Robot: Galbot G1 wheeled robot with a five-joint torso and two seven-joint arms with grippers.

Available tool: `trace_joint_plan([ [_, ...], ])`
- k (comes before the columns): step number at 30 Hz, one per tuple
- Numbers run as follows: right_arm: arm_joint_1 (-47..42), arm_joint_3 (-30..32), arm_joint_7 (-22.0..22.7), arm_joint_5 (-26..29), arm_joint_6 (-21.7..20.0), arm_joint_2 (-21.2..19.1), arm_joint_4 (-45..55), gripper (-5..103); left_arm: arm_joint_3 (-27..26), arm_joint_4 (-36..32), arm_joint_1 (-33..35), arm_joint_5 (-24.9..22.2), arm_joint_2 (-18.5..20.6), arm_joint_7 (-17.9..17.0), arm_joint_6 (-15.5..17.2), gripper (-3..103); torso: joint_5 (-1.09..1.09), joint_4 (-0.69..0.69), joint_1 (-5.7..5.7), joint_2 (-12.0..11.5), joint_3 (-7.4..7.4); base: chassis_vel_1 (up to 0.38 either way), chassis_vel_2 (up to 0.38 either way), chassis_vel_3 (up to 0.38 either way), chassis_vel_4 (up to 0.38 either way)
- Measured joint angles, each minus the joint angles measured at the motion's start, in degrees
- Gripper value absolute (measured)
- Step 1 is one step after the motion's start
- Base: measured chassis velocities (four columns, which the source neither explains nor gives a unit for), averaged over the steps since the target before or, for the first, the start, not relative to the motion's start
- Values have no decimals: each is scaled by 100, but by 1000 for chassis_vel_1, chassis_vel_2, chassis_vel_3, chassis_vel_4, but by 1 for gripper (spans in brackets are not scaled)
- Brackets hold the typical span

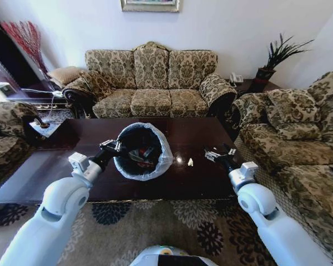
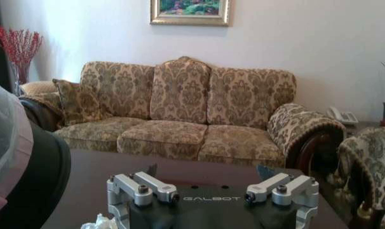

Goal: Move to the front of the table and place the trash on the table into the trash bin.

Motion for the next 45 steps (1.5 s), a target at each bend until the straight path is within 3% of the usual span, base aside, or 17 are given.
trace_joint_plan([
  [7,-1,3,-3,-5,2,1,-1,100,24,6,16,57,-18,9,-69,0,4,-1,0,0,0,0,0,0,0],
  [9,-107,169,-163,-260,167,142,-145,100,139,57,125,356,-180,100,-406,0,-8,3,0,0,0,0,0,0,0],
  [10,-217,316,-289,-477,297,281,-291,100,151,91,156,471,-218,175,-525,0,-2,0,0,0,0,0,0,0,0],
  [18,-321,480,-597,-537,308,461,-393,100,168,127,192,342,-279,192,-785,0,2,0,0,0,0,0,0,0,0],
  [29,-305,300,-942,-482,276,417,-357,100,89,126,170,429,-250,61,-582,0,1,0,0,0,0,0,0,0,0],
  [45,-321,254,-1148,-646,288,433,-417,100,94,133,186,517,-321,148,-558,0,1,-1,0,0,0,10,7,7,9],
])
